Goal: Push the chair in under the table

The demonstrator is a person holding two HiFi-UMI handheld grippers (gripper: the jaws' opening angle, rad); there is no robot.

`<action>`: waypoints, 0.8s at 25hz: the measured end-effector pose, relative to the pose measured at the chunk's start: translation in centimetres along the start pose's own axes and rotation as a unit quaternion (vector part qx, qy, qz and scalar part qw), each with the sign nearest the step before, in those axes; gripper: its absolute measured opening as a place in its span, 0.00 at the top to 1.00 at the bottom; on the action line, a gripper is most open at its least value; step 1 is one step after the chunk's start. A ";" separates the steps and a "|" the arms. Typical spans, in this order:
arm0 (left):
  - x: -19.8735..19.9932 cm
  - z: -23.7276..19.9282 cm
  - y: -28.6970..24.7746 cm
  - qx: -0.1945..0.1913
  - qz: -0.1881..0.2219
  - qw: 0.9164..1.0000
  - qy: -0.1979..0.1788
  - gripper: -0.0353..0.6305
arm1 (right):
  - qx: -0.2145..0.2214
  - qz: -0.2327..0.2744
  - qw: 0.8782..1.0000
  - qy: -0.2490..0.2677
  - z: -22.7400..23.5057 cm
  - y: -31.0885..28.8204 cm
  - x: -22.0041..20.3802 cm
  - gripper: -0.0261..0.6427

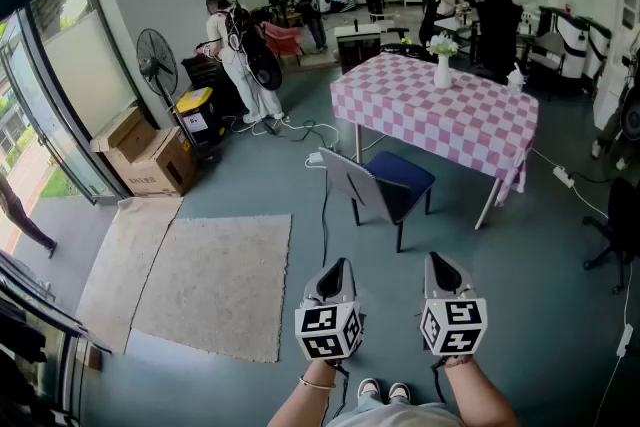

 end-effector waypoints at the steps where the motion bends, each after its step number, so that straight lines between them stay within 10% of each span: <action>1: -0.2 0.0 -0.1 0.000 0.000 1.000 0.001 0.95 | 0.001 -0.001 1.000 0.000 0.0 0.0 -0.2 0.95; 20: -0.7 -1.4 0.4 0.021 -0.002 1.000 0.002 0.94 | 0.028 0.005 0.999 -0.030 -1.3 -0.7 -0.7 0.94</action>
Point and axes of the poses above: the fingertips, and each gripper's own axes: y backward along the fingers, z to its right, x out of its top, the point moved 1 cm from there along y, backward along the fingers, and after that the axes turned 1 degree about -x, right-handed, at the moved point
